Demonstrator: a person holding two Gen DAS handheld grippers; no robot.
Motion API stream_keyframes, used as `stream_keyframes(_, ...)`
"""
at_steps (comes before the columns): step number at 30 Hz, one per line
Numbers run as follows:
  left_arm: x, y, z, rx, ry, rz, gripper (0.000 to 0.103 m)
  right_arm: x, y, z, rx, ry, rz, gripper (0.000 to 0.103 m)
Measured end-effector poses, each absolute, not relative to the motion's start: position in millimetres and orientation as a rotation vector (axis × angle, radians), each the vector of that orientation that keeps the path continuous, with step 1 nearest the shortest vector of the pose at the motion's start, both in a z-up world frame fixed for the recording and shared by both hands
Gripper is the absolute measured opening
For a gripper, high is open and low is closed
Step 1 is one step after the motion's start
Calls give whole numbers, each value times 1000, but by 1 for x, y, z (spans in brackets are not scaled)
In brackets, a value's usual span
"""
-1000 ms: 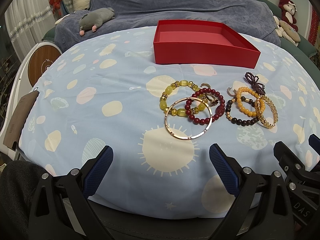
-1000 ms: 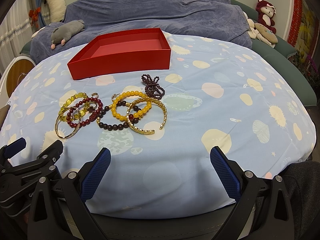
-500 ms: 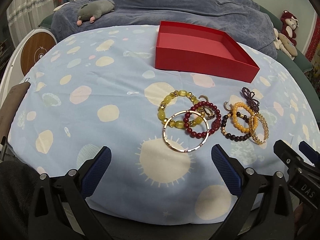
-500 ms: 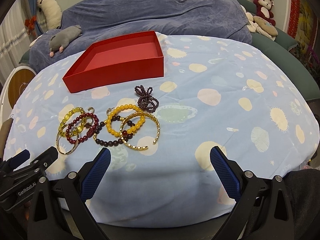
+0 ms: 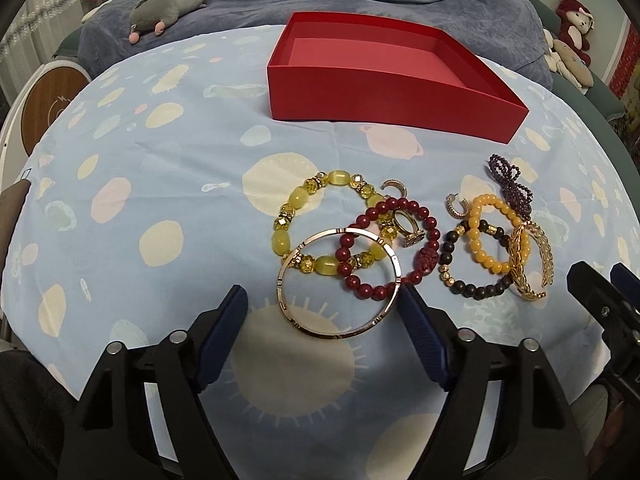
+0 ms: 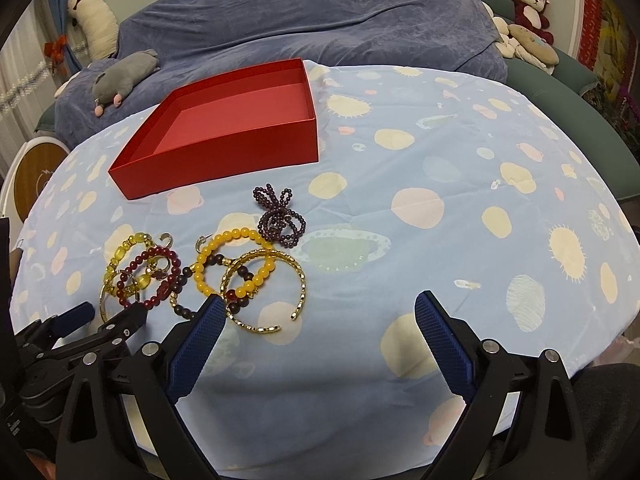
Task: Organize jewelry
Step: 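Grasp the rose-gold bangle with the left tool while the right tool grasps the gold twisted cuff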
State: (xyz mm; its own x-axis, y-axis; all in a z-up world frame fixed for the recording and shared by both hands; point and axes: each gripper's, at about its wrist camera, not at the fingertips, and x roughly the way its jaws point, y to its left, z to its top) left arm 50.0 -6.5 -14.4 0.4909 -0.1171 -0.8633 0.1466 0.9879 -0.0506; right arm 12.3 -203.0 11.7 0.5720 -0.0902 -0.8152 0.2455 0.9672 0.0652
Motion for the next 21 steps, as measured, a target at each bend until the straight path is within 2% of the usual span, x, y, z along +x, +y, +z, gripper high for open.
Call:
stream_keyframes(3, 50, -3, -12, 3, 1042, -182, 58, 17, -199, 9, 180, 954, -177, 87)
stream_keyframes(10, 46, 6, -6, -49, 1036, -192, 58, 30, -190, 4, 186, 974, -133, 78)
stream_keyframes(18, 44, 13, 0, -56, 1020, -179, 57, 46, -183, -10, 171, 1007, -121, 77)
stream_keyframes(20, 44, 13, 0, -55, 1021, -183, 57, 48, -184, -15, 183, 1026, -115, 73)
stream_keyframes(21, 43, 13, 1, -53, 1020, -182, 57, 49, -185, -18, 194, 1040, -106, 66)
